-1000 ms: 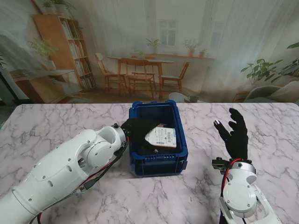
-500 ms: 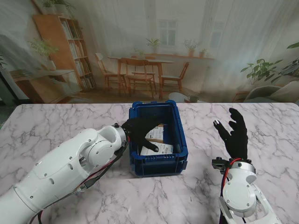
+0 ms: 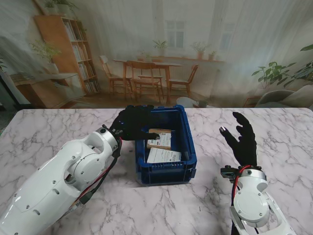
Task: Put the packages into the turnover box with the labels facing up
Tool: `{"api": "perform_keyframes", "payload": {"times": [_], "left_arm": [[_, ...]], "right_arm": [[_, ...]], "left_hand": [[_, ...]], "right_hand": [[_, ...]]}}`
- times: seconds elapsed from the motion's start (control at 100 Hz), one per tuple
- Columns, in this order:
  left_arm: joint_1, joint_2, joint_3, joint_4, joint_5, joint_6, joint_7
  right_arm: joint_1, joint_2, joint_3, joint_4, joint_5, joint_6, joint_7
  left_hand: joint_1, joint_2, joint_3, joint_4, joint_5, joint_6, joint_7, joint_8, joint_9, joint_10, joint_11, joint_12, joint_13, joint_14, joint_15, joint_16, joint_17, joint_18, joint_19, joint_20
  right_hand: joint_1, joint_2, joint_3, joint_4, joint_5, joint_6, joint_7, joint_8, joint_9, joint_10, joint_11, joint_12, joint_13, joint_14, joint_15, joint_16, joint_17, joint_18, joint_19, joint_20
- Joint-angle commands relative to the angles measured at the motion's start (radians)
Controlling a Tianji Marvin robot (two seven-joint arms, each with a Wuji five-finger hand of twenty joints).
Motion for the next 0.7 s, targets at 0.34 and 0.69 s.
{"api": "perform_keyframes", "payload": {"times": [0.34, 0.69], "left_arm": [[0.246, -0.041, -0.222, -0.117, -0.058, -0.107, 0.322], [0.342, -0.100, -0.270, 0.045, -0.187, -0.173, 0.638]], "right_arm": [[0.018, 0.028, 0.001, -0.020, 0.006, -0.110, 0.108], [-0.004, 0.046, -0.025, -0.041, 0.036, -0.164, 0.189]], "left_hand": [[0.059, 0.082, 0.011, 0.023, 0.065, -0.006, 0.028, 0.099, 0.175, -0.044, 0.114, 0.159, 0.104, -0.048, 0.014, 0.082, -0.019, 0.079, -0.012, 0.009], [0.084, 0.100, 0.011, 0.029, 0.133, -0.023, 0.121, 0.207, 0.259, -0.124, 0.472, 0.549, 0.221, -0.094, 0.243, 0.377, 0.028, -0.011, 0.148, 0.088]], "right_hand": [[-0.012, -0.011, -0.021, 0.014, 0.145, -0.192, 0.063, -0.076, 0.126, -0.125, -0.067, -0.018, 0.031, -0.064, -0.063, -0.031, 0.044, -0.055, -0.037, 0.048], [-0.002, -0.020, 0.010, 0.015, 0.346, -0.154, 0.108, -0.098, 0.297, -0.176, -0.074, -0.011, 0.095, -0.081, -0.051, -0.033, 0.070, -0.031, -0.037, 0.046]]}}
